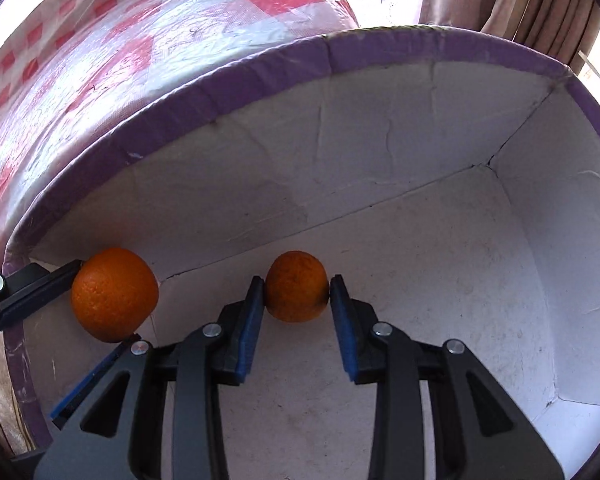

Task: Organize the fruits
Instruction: 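Carry both held oranges over the purple-rimmed white box, then open both tools to drop the oranges into the box, then move both open tools back over the fruits on the table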

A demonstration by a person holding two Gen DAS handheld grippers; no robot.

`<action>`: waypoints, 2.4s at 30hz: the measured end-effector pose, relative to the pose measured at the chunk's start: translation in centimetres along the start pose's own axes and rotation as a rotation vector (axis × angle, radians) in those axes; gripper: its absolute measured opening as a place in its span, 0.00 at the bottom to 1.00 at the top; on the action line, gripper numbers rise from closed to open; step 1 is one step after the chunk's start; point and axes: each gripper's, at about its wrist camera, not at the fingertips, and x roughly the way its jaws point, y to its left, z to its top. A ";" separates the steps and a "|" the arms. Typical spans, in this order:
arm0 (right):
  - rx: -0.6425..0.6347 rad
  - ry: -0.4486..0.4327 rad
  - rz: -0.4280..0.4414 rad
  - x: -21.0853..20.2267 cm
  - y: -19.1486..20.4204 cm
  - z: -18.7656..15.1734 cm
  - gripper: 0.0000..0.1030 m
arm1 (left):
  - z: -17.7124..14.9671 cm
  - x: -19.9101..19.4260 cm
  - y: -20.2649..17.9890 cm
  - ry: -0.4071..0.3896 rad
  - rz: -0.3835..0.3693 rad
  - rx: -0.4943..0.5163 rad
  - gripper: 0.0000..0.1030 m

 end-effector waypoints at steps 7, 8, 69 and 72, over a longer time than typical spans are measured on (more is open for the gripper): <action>0.010 0.009 -0.022 0.5 -0.3 0.2 0.56 | 0.5 0.7 0.0 -0.024 -0.014 0.000 0.37; 0.012 0.010 -0.031 0.5 -0.3 0.2 0.57 | 0.4 0.7 0.0 -0.026 -0.015 -0.002 0.37; -0.083 -0.551 0.154 -19.3 11.8 -4.9 0.98 | -25.6 -16.1 15.3 -0.580 0.103 -0.853 0.88; -0.112 -0.522 0.145 -18.8 13.3 -5.1 0.98 | -28.2 -16.2 16.1 -0.559 0.104 -0.900 0.88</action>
